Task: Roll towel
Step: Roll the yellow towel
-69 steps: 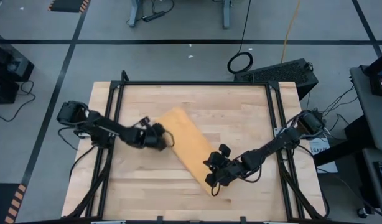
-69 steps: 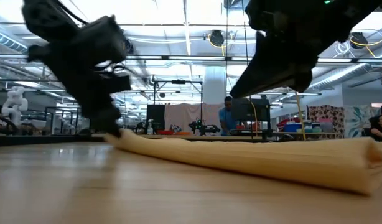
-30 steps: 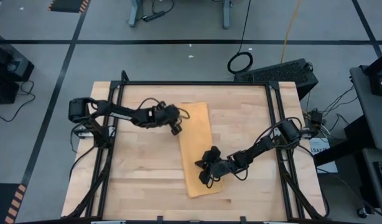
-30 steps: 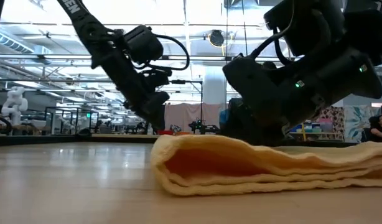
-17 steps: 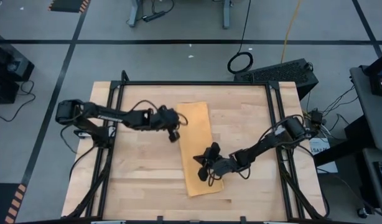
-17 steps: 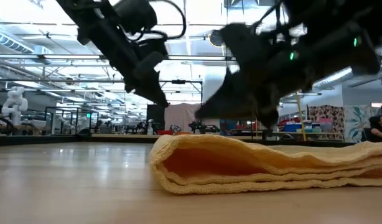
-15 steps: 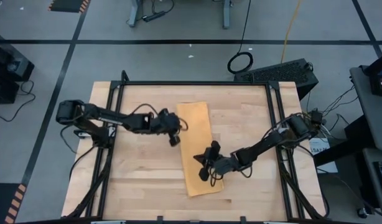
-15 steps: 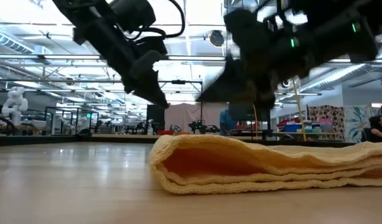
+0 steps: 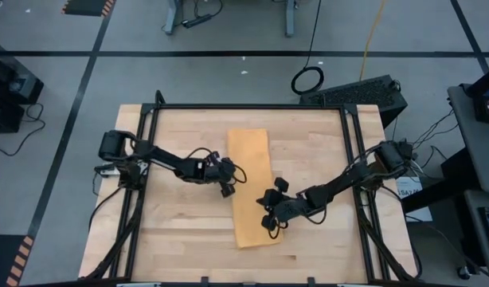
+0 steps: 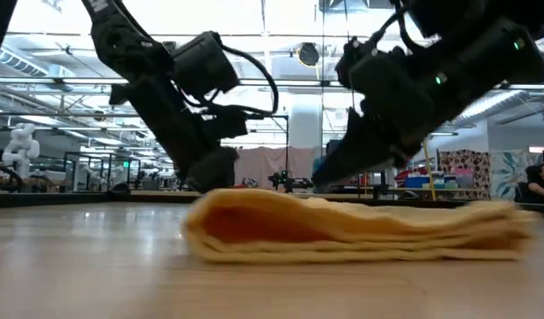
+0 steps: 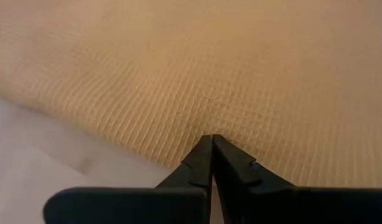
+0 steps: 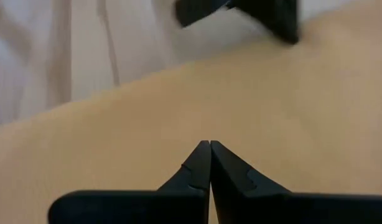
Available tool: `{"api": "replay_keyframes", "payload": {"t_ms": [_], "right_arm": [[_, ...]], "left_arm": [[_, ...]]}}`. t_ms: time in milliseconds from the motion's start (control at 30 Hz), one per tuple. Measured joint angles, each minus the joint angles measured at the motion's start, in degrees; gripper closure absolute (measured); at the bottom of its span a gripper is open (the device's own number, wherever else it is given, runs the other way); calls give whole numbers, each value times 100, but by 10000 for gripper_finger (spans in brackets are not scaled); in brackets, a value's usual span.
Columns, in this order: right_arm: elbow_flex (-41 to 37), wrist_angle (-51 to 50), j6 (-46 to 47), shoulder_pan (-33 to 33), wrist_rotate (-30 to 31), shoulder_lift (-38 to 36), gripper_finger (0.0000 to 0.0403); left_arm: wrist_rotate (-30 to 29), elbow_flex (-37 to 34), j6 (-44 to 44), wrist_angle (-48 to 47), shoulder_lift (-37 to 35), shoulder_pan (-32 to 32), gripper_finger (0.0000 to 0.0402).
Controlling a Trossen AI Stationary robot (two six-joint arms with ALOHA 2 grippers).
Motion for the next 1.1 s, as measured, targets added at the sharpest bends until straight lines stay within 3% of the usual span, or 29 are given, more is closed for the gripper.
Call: {"api": "replay_keyframes", "payload": {"t_ms": [133, 300, 533, 800, 1100], "right_arm": [[-1, 252, 530, 66, 127, 393, 403], [-1, 679, 615, 46, 494, 652, 403], [27, 707, 155, 62, 592, 57, 403], [30, 91, -678, 619, -326, -749, 403], [18, -121, -743, 1797, -354, -483, 398]], "left_arm": [[-452, -18, 237, -199, -49, 186, 382], [-310, 121, 581, -268, -225, 458, 382], [55, 120, 568, -503, -960, 232, 382], [188, 105, 593, -98, -1602, -1372, 382], [-776, 105, 416, 681, -1224, -3206, 379]]}}
